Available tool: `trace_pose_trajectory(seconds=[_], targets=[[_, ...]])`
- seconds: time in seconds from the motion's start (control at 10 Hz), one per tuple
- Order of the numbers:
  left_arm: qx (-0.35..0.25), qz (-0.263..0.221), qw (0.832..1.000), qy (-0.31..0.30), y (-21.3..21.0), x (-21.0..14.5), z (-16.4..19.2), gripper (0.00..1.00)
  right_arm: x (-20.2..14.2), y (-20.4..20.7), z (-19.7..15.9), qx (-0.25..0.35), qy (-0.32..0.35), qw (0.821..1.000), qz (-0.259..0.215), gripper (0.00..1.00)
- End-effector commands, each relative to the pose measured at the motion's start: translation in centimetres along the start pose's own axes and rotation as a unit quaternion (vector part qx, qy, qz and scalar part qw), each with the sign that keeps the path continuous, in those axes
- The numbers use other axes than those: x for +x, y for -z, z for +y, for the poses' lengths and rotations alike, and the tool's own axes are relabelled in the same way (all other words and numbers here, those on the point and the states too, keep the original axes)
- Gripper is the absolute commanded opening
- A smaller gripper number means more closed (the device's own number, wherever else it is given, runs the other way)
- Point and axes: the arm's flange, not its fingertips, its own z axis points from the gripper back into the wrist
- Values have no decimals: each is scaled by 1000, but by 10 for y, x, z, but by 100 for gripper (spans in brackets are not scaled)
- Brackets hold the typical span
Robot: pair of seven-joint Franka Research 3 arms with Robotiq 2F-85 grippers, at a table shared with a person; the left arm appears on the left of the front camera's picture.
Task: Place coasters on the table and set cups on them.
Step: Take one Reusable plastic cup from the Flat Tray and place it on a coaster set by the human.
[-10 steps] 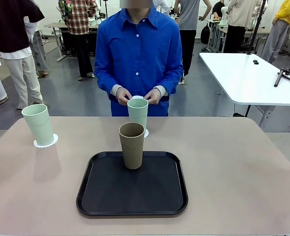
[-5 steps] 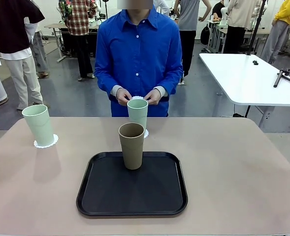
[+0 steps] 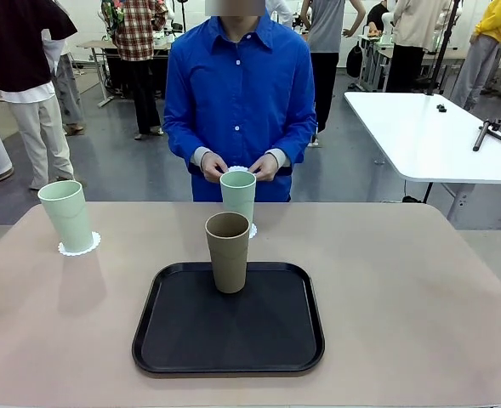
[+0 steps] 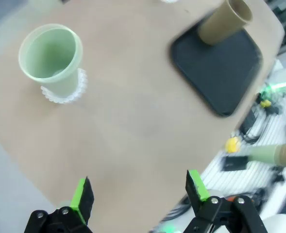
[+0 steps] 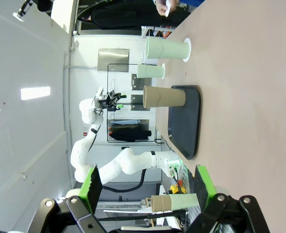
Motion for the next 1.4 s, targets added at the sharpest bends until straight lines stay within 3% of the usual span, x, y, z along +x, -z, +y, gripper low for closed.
trace_pose_trajectory(seconds=[0.0,0.2,0.4,0.6,0.7,0.9,1.3], targets=[[-154,-110,975,-114,-26,-16,16,100,0,-1,1,-2,5,1000,-1,100],[-285,-213,918,-173,-40,-58,41,100,0,-1,1,-2,5,1000,-1,100],[-352,-240,880,-210,-50,-73,82,100,0,-1,1,-2,5,1000,-1,100],[-392,-247,855,-233,-34,-100,110,100,0,-1,1,-2,5,1000,-1,100],[-399,-243,850,-243,-25,-115,120,100,0,-1,1,-2,5,1000,-1,100],[-401,-199,855,-263,-20,-122,139,100,0,-1,1,-2,5,1000,-1,100],[-398,-165,860,-274,-13,-134,151,100,0,-1,1,-2,5,1000,-1,100]])
